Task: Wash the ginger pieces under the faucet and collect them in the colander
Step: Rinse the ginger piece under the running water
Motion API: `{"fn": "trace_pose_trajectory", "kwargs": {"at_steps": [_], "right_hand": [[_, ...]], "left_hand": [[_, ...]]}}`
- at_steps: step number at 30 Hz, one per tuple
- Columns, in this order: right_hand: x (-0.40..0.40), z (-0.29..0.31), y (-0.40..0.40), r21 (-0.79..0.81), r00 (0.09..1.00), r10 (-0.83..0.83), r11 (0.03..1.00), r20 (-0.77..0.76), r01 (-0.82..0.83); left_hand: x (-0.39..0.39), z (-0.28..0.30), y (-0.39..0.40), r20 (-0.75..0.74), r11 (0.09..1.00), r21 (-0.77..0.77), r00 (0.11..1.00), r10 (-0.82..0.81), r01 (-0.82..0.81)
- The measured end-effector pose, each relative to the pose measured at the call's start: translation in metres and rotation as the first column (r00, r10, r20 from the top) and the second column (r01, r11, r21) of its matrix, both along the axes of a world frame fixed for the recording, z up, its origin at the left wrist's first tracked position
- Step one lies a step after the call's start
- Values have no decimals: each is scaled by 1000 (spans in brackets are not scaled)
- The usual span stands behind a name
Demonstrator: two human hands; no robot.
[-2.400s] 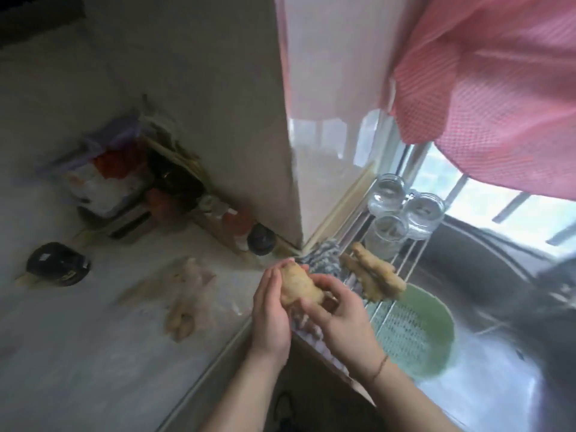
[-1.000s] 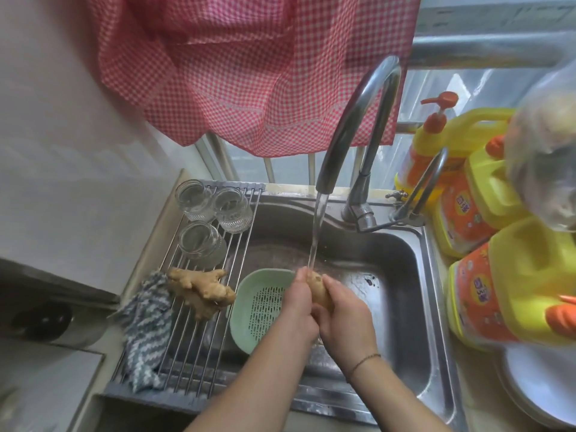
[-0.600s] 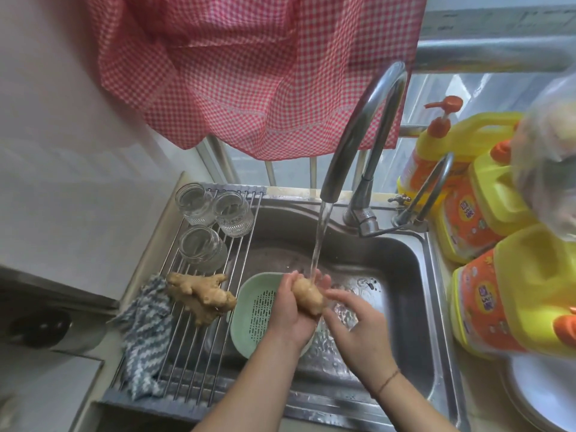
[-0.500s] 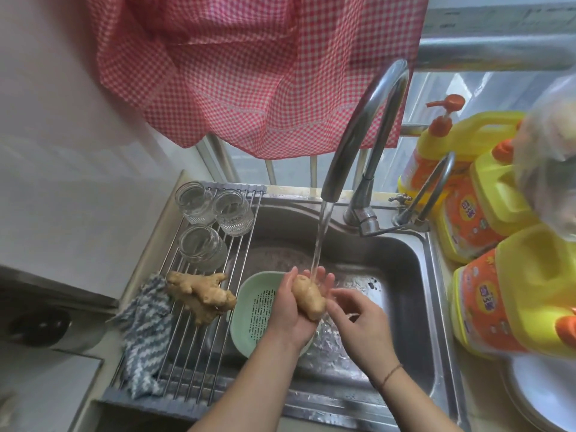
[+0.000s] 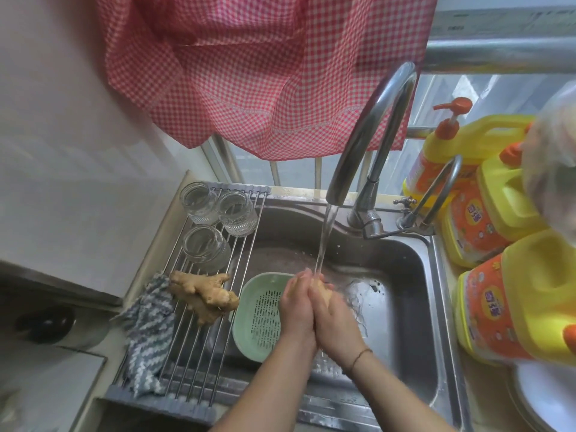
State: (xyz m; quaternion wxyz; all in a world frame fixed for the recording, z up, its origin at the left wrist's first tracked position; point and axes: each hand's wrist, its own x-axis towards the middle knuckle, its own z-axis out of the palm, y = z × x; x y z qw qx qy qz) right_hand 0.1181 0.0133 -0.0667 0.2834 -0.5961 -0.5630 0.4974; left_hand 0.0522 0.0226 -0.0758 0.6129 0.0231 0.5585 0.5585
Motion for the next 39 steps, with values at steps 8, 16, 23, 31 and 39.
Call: {"fn": "trace_pose_trajectory", "kwargs": {"at_steps": [8, 16, 23, 31, 39], "right_hand": [[1, -12, -12, -63, 984, -163, 984, 74, 168], [-3, -14, 4, -669, 896, -441, 681, -51, 297], [-10, -7, -16, -12, 967, -215, 976, 138, 218], [-3, -7, -7, -129, 958, -151, 974, 243, 187], [-9, -12, 4, -179, 954, -91, 973, 284, 145]], "left_hand": [[-7, 7, 13, 130, 959, -258, 988, -85, 116], [8, -2, -10, -385, 985, -100, 908, -167, 139], [-13, -4, 3, -79, 937, -322, 982, -171, 137], [-3, -9, -4, 98, 939, -317, 989, -110, 136], [-3, 1, -12, -73, 981, -165, 991, -116, 103]]}}
